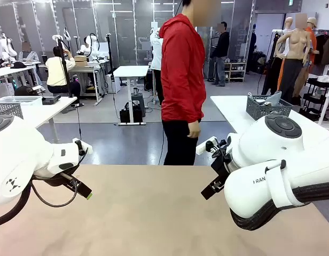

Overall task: Fold the towels and place them in the basket.
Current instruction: When a person lays out a Towel with hook on the table, fold it in half twice.

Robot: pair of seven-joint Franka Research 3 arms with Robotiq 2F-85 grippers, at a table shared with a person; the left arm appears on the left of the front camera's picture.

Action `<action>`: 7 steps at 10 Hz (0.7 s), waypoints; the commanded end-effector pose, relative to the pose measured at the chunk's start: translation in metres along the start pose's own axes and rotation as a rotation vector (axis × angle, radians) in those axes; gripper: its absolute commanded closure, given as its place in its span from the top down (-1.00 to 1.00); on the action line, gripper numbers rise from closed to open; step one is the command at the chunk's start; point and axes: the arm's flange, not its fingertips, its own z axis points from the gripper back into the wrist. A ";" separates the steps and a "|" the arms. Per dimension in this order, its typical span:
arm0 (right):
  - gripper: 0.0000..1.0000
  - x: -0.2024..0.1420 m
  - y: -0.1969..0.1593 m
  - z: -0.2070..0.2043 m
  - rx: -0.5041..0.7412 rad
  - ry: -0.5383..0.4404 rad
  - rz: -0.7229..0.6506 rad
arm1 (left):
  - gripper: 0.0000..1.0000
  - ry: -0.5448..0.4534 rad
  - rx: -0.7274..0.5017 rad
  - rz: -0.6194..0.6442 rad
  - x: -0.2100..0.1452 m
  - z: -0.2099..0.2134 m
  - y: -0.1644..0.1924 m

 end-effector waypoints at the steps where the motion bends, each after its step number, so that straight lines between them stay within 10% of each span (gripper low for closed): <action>1: 1.00 0.000 -0.002 0.001 -0.004 -0.003 -0.006 | 1.00 -0.003 0.005 -0.001 0.000 0.000 0.001; 7: 1.00 0.000 -0.002 0.001 -0.004 -0.003 -0.006 | 1.00 -0.003 0.005 -0.001 0.000 0.000 0.001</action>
